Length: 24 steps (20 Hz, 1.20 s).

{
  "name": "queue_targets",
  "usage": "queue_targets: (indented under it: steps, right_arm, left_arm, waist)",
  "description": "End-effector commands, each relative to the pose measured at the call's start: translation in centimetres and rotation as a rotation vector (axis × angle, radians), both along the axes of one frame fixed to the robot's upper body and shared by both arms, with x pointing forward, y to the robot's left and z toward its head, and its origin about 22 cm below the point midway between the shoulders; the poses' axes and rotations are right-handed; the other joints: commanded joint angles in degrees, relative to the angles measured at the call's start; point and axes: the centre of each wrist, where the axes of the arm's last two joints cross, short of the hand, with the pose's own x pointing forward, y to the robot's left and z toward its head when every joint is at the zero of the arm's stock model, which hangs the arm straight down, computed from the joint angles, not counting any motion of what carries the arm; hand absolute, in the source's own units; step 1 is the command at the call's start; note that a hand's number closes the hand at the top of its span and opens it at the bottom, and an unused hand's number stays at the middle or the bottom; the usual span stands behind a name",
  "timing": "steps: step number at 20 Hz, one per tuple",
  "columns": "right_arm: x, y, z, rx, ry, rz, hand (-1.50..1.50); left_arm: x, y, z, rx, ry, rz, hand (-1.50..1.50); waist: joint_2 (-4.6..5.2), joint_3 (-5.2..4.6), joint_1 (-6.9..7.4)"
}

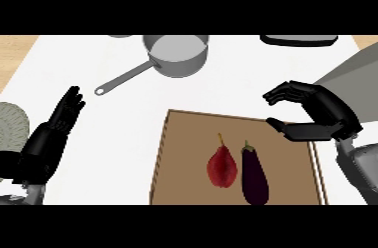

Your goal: Pick the eggplant from the tray and place it in the tiered shelf

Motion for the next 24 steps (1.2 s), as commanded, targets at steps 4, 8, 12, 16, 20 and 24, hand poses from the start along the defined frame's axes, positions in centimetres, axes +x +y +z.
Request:
queue_targets:
  steps: [4, 8, 12, 16, 20, 24]
  right_arm:
    - [0.7, -2.3, -1.6, -0.044, 0.134, 0.337, -1.5]
    - [0.2, -3.3, 1.1, -0.128, 0.093, 0.354, -1.5]
    - [1.6, -3.6, 4.4, -0.276, 0.029, 0.357, -1.5]
    - [1.8, -2.7, 6.7, -0.478, -0.005, 0.414, -1.5]
    - [0.6, 1.5, 7.3, -0.521, 0.016, 0.464, -1.5]
    - [0.4, 3.4, 6.8, -0.572, 0.06, 0.486, -1.5]
  left_arm:
    - [1.7, -0.8, -0.9, -0.037, 0.032, 0.005, 0.0]
    - [1.5, 0.9, 0.1, -0.049, 0.043, -0.003, 0.0]
    - [1.1, 0.4, 1.1, -0.047, 0.04, -0.01, 0.0]
    - [1.4, -0.5, 0.4, -0.032, 0.047, -0.01, 0.0]
    - [1.2, 0.8, 1.2, -0.03, 0.049, 0.008, 0.0]
    - [1.0, -0.8, -0.8, -0.039, 0.035, 0.005, 0.0]
  waist:
    - [-0.39, 0.14, -1.79]
    - [-0.81, 0.1, -2.26]
    - [-0.81, 0.11, -1.88]
    - [-0.7, 0.12, -1.68]
    - [-0.87, 0.09, -1.78]
    - [-0.83, 0.08, -1.94]
